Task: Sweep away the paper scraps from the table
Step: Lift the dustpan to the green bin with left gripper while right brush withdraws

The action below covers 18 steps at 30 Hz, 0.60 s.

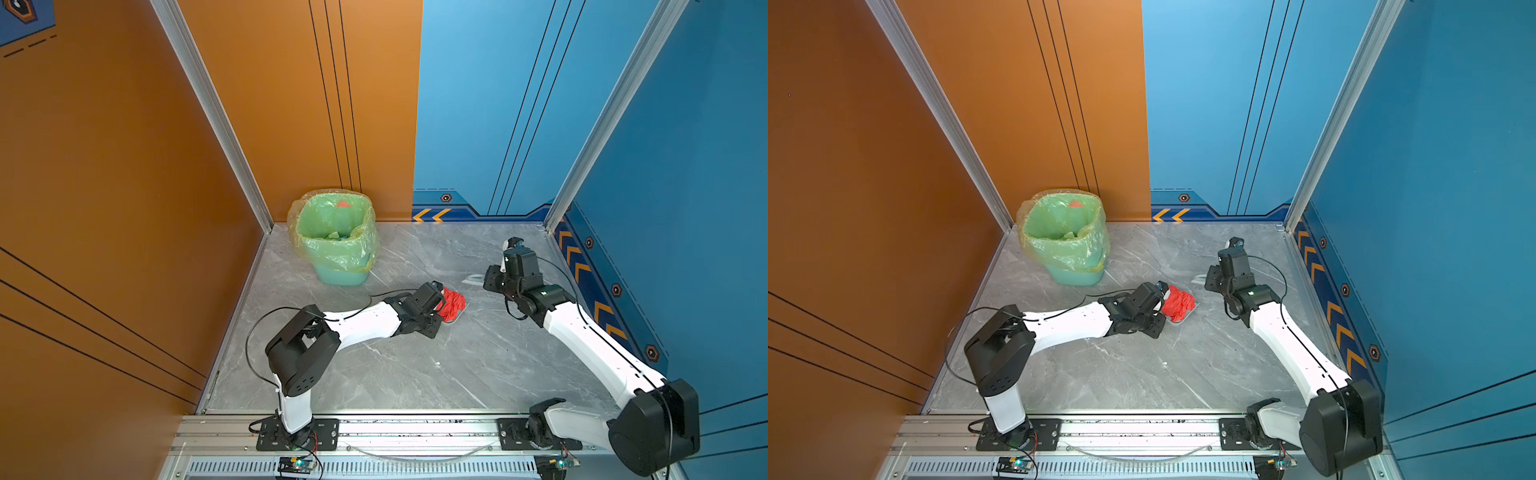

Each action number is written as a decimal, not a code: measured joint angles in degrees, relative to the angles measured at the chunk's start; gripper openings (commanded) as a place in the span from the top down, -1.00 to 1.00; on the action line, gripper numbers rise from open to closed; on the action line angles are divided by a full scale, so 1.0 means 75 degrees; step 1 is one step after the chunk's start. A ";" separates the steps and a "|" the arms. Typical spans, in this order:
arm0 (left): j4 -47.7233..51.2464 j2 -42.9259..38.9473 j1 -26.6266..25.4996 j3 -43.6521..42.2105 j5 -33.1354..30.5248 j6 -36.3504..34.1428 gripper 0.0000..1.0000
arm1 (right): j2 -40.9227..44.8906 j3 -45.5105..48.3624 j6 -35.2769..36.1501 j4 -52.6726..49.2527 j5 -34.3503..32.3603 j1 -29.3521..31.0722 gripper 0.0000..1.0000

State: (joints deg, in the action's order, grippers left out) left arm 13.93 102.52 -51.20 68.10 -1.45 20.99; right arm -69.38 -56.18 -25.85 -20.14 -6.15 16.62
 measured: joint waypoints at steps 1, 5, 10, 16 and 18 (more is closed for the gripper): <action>0.0044 -0.0114 0.0009 0.0003 -0.0006 0.0000 1.00 | 0.0117 0.0000 -0.0015 -0.0041 0.0015 -0.0041 1.00; 0.0440 -0.0609 0.0093 0.0055 -0.0050 0.0000 1.00 | 0.0621 0.0000 -0.0023 -0.0207 0.0032 -0.0236 1.00; 0.0935 -0.1151 0.0224 0.0143 -0.0224 0.0003 1.00 | 0.1119 0.0009 -0.0111 -0.0268 0.0099 -0.0490 1.00; 0.1513 -0.1880 0.0388 0.0294 -0.0493 0.0003 1.00 | 0.1253 0.0172 -0.0166 -0.0329 0.0254 -0.0618 1.00; 0.1699 -0.2066 0.0475 0.0440 -0.0560 0.0000 1.00 | 0.1253 0.0268 -0.0192 -0.0358 0.0289 -0.0618 1.00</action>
State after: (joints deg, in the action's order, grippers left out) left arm 26.68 87.02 -47.64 71.40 -5.65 20.99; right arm -59.99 -54.17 -27.29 -22.83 -3.99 11.99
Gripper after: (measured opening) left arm 0.207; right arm 0.199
